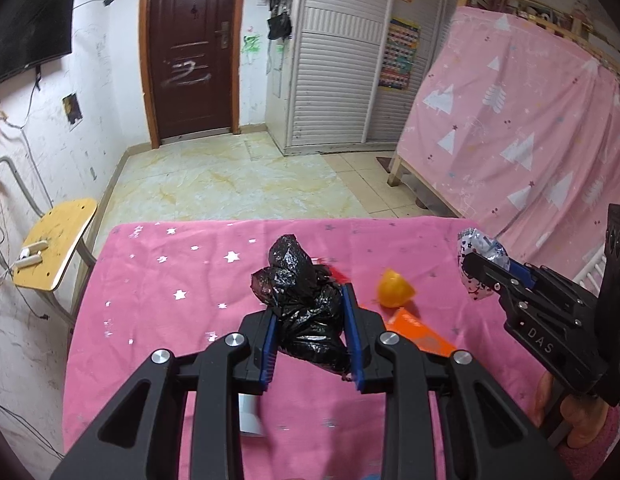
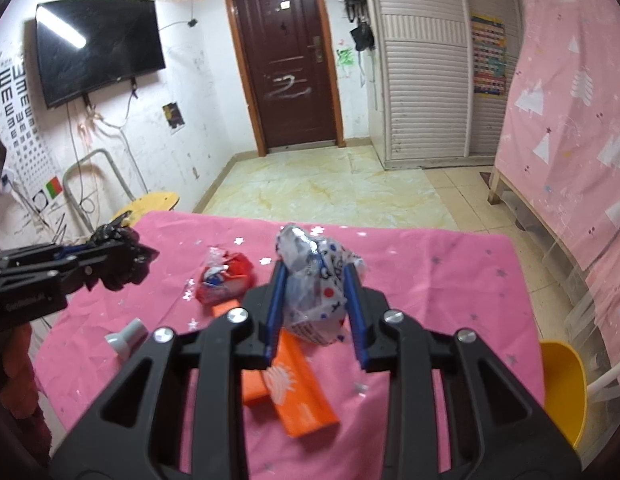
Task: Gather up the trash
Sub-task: 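Carry both bags to the yellow bin and open both grippers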
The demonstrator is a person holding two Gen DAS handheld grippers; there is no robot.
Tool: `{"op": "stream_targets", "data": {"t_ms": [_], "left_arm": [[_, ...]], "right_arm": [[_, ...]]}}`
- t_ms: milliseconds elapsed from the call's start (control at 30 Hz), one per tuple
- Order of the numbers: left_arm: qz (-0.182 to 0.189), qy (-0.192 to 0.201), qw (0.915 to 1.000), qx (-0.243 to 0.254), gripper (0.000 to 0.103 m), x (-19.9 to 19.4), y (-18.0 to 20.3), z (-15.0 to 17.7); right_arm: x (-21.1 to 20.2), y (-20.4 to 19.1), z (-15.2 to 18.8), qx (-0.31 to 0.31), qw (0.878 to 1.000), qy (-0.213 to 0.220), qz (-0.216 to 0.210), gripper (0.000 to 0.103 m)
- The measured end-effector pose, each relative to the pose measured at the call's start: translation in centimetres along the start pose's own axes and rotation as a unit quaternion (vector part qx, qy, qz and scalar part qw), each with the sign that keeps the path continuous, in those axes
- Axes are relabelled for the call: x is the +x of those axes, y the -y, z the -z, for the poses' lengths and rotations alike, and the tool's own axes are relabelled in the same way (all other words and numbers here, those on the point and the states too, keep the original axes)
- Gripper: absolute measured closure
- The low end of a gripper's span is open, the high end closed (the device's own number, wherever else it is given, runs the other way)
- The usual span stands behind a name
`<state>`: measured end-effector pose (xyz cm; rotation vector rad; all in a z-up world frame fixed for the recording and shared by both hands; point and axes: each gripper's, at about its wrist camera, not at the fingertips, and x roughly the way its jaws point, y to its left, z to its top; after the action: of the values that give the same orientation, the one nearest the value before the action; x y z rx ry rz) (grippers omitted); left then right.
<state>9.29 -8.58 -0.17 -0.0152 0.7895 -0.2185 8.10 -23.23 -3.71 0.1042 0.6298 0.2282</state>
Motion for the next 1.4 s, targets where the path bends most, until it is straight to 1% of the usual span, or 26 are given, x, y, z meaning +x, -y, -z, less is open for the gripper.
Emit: {"op": "stream_targets", "data": {"t_ms": [200, 433, 867, 1067, 1233, 1400], "left_arm": [[0.008, -0.002, 0.9997, 0.022, 0.082, 0.1, 3.9, -0.1], [0.019, -0.008, 0.9986, 0.048, 0.082, 0.6, 8.3, -0.2], [0.047, -0.017, 0.9942, 0.095, 0.082, 1.7, 16.5, 0.1], [0.080, -0.025, 0.9913, 0.102, 0.082, 2.3, 19.9, 0.2], [0.107, -0.036, 0.9894, 0.091, 0.082, 3.2, 22.7, 0.3], [0.123, -0.039, 0.9870, 0.096, 0.082, 4.0, 25.8, 0.8]], "right_arm": [[-1.9, 3.6, 0.8, 0.027, 0.999, 0.015, 0.014, 0.076], [-3.4, 7.8, 2.2, 0.065, 0.997, 0.018, 0.031, 0.076], [-6.8, 14.2, 4.8, 0.114, 0.990, 0.032, 0.071, 0.075], [-7.8, 17.2, 6.5, 0.136, 0.986, 0.027, 0.090, 0.075], [-8.0, 19.8, 7.8, 0.156, 0.982, 0.018, 0.101, 0.075], [-8.0, 21.3, 8.5, 0.165, 0.981, 0.011, 0.105, 0.075]]}}
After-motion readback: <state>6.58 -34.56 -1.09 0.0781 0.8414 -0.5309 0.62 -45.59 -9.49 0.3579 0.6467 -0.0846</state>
